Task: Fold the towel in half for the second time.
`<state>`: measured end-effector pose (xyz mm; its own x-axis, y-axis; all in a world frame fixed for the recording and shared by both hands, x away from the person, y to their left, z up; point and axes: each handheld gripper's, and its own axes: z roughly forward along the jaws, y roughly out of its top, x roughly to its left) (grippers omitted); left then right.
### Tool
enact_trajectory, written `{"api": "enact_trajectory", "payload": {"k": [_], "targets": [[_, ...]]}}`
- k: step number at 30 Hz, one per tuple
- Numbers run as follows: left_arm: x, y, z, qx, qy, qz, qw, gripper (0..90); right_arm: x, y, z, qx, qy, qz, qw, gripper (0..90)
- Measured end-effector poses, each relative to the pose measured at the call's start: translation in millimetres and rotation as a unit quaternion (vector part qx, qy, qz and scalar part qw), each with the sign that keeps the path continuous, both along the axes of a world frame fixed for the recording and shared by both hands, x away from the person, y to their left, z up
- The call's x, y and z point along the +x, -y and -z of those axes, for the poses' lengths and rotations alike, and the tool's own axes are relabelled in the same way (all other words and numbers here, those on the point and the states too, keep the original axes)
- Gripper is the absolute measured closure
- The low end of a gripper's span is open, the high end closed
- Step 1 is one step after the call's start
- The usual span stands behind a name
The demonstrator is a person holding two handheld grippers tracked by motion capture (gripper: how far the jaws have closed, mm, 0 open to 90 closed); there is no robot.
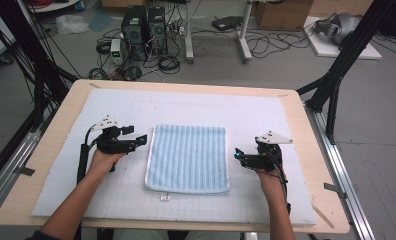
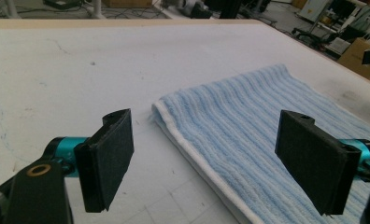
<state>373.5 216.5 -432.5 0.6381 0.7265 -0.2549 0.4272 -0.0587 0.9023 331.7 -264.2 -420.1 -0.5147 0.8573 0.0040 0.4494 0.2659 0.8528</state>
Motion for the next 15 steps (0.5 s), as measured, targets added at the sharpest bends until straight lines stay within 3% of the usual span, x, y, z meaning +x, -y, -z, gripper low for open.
{"api": "enact_trajectory", "payload": {"k": [8,15], "targets": [[9.2,-0.8,-11.2,-0.003,0.003,-0.009,0.9999,20.3,1.2,-1.2,0.2,0.004,0.001,-0.008,1.0,11.4],[27.2,6.3,-20.9,-0.004,0.005,0.004,1.0,23.5,2.2,-1.8,0.5,0.008,-0.001,-0.011,0.9999,11.4]]}}
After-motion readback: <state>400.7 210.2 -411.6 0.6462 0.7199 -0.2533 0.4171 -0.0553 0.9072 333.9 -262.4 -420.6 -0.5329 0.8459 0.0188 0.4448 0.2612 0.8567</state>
